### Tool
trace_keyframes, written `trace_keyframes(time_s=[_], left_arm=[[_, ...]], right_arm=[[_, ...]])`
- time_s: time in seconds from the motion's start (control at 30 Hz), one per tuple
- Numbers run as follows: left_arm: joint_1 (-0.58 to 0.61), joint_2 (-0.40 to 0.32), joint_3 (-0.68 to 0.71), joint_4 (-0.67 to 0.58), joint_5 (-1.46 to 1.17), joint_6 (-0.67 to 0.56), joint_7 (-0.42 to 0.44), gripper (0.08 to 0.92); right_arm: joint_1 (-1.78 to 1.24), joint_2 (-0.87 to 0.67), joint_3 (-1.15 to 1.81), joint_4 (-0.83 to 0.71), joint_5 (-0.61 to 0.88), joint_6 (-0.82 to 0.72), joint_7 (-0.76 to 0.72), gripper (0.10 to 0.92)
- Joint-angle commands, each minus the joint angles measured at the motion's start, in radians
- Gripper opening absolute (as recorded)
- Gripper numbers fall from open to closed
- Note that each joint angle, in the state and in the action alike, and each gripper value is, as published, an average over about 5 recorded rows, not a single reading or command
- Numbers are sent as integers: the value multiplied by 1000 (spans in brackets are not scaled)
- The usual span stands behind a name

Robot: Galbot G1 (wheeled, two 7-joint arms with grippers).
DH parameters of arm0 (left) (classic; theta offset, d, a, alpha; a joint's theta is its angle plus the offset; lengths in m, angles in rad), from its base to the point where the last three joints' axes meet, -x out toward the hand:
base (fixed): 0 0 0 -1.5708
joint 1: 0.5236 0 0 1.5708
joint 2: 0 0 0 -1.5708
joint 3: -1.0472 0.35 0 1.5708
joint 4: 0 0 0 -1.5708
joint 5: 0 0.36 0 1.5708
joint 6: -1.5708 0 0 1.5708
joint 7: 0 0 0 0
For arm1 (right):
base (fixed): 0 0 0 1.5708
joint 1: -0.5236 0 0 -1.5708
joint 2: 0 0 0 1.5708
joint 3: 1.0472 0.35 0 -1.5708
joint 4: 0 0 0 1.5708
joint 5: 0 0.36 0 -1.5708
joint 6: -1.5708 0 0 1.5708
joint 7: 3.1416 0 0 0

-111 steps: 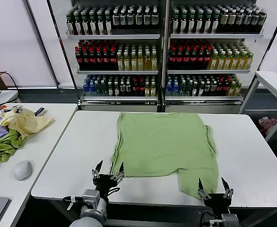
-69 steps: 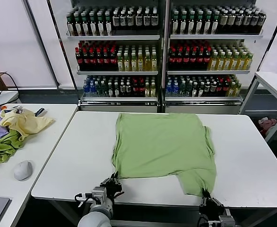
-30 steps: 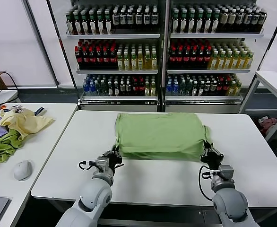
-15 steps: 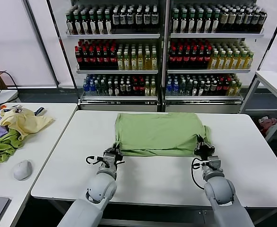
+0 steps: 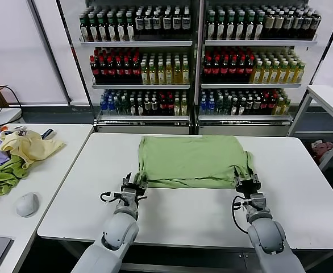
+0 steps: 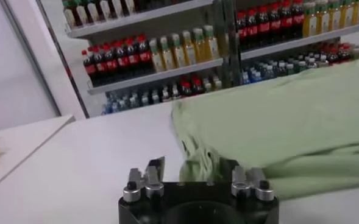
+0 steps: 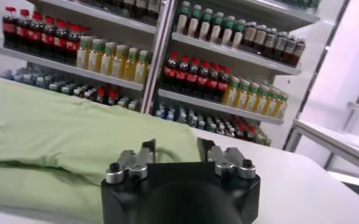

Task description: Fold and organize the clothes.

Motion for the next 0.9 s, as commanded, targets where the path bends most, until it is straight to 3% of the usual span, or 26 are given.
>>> trace_keyframes(time_s=[0.03, 0.13, 0.33, 0.43, 0.9], left_arm=[[32, -2, -7, -19, -45, -12, -2, 775], [26, -8, -7, -26, -67, -15, 0, 814], [7, -7, -8, 2, -107, -10, 5, 816], [-8, -5, -8, 25, -130, 1, 7, 764], [-49, -3, -12, 71, -252, 60, 32, 360]], right_arm=[[-53, -7, 23, 66, 82, -50, 14, 759], [-47, -4, 32, 56, 118, -95, 28, 810], [-36, -5, 19, 0, 169, -180, 35, 803], [-22, 1, 2, -27, 188, -184, 31, 742], [19, -14, 0, -62, 187, -151, 10, 345]])
